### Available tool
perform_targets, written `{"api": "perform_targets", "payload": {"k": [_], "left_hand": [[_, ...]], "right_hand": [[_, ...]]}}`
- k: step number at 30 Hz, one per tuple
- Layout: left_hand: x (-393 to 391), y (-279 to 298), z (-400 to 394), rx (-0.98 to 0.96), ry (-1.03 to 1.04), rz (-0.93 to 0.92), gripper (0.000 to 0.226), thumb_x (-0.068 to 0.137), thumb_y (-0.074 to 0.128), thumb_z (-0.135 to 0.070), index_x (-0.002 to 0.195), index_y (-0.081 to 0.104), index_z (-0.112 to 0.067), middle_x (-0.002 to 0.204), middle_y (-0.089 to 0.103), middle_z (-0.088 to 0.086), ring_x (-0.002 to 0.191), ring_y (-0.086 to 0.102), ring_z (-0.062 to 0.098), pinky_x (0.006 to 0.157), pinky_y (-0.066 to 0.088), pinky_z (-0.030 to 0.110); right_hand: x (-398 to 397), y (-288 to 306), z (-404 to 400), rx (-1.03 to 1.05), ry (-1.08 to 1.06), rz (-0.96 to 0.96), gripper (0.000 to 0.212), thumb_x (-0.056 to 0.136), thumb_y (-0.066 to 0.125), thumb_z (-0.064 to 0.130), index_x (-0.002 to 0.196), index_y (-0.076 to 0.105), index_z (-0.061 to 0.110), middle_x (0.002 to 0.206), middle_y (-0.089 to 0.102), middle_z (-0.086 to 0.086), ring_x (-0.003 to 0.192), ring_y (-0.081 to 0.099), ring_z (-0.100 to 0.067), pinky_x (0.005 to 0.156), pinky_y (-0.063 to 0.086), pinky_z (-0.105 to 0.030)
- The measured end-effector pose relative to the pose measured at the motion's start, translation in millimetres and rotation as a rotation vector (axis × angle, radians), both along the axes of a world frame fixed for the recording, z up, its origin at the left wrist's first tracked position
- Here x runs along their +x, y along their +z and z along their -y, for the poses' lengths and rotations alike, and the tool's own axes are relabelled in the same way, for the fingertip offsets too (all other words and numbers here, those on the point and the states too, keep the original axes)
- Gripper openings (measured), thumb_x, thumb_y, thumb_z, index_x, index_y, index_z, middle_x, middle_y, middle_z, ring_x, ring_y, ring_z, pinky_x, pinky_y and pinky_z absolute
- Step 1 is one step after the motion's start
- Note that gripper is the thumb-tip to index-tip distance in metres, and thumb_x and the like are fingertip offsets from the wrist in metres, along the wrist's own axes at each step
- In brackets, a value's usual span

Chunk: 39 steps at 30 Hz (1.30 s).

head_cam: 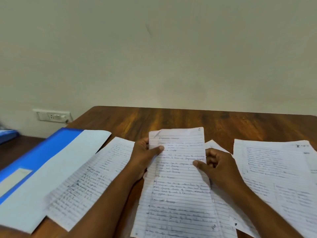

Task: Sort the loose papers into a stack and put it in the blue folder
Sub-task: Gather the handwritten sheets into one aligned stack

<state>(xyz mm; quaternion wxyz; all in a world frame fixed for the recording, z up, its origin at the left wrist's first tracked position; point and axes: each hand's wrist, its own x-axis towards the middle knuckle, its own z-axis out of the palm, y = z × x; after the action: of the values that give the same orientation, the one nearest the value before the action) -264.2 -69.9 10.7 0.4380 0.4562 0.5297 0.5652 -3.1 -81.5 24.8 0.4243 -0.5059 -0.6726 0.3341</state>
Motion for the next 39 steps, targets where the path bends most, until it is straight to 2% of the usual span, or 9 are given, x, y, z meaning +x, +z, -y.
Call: {"api": "perform_targets", "payload": {"k": [5,11,15,18,22,27,32,37,39], "left_hand": [[8,-1,6,0.023,0.041,-0.179,0.041,0.091,0.08,-0.014,0.13,0.067,-0.016,0.124,0.076,-0.001,0.113,0.074,0.017,0.096,0.062,0.046],[5,23,17,0.005,0.265,-0.436,0.044,0.092,0.08,-0.022,0.132,0.062,-0.024,0.115,0.071,-0.009,0.104,0.069,0.01,0.082,0.056,0.015],[-31,32,32,-0.175,0.516,-0.892,0.061,0.091,0.08,-0.034,0.142,0.049,-0.026,0.146,0.058,0.0,0.129,0.06,0.025,0.105,0.05,0.035],[-67,25,45,-0.48,0.556,-1.148,0.1,0.08,0.08,-0.062,0.157,0.029,-0.024,0.165,0.035,0.009,0.15,0.036,0.034,0.121,0.03,0.054],[-93,22,58,-0.699,0.53,-1.112,0.128,0.062,0.07,-0.091,0.159,0.019,-0.025,0.169,0.026,0.01,0.154,0.028,0.036,0.124,0.021,0.061],[-96,25,65,-0.64,0.558,-1.128,0.116,0.059,0.071,-0.091,0.15,0.034,-0.028,0.159,0.043,0.004,0.144,0.043,0.029,0.118,0.035,0.052],[-92,36,73,-0.461,0.567,-0.862,0.072,0.08,0.085,-0.056,0.136,0.054,-0.023,0.139,0.065,0.003,0.117,0.066,0.026,0.098,0.052,0.04],[-86,40,72,-0.196,0.535,-0.379,0.026,0.093,0.078,-0.034,0.115,0.073,-0.021,0.101,0.077,-0.006,0.081,0.073,0.012,0.072,0.059,0.029],[-81,40,68,-0.126,0.522,-0.254,0.012,0.096,0.076,-0.03,0.104,0.076,-0.021,0.089,0.08,-0.005,0.077,0.078,0.016,0.077,0.065,0.04]], "right_hand": [[1,-7,-2,-0.036,-0.013,-0.094,0.02,0.085,0.085,0.01,0.093,0.077,0.027,0.086,0.08,0.012,0.081,0.077,-0.012,0.081,0.063,-0.036],[8,-9,-9,-0.091,-0.05,-0.243,0.02,0.086,0.081,0.001,0.097,0.078,0.017,0.092,0.082,0.006,0.085,0.079,-0.018,0.09,0.062,-0.048],[14,-7,-11,-0.105,-0.054,-0.339,0.017,0.086,0.079,-0.001,0.097,0.078,0.011,0.091,0.082,-0.003,0.084,0.079,-0.026,0.088,0.061,-0.049],[15,-9,-13,-0.116,-0.039,-0.374,0.017,0.087,0.079,-0.001,0.099,0.078,0.011,0.093,0.082,-0.005,0.086,0.079,-0.029,0.087,0.061,-0.049],[15,-9,-13,-0.124,-0.03,-0.399,0.017,0.086,0.079,-0.001,0.099,0.077,0.01,0.094,0.082,-0.005,0.087,0.079,-0.03,0.087,0.061,-0.048],[14,-9,-12,-0.137,-0.022,-0.422,0.018,0.087,0.078,-0.002,0.101,0.077,0.008,0.096,0.082,-0.008,0.09,0.079,-0.033,0.091,0.06,-0.052],[16,-7,-11,-0.177,-0.014,-0.501,0.023,0.083,0.079,0.0,0.104,0.077,0.006,0.1,0.081,-0.011,0.094,0.078,-0.034,0.089,0.061,-0.049],[25,5,-10,-0.287,0.03,-0.704,0.026,0.089,0.071,-0.002,0.114,0.074,0.006,0.106,0.08,-0.013,0.092,0.079,-0.03,0.067,0.066,-0.033],[28,10,-10,-0.332,0.056,-0.781,0.026,0.092,0.065,-0.004,0.115,0.073,0.008,0.106,0.08,-0.013,0.087,0.08,-0.027,0.062,0.064,-0.03]]}}
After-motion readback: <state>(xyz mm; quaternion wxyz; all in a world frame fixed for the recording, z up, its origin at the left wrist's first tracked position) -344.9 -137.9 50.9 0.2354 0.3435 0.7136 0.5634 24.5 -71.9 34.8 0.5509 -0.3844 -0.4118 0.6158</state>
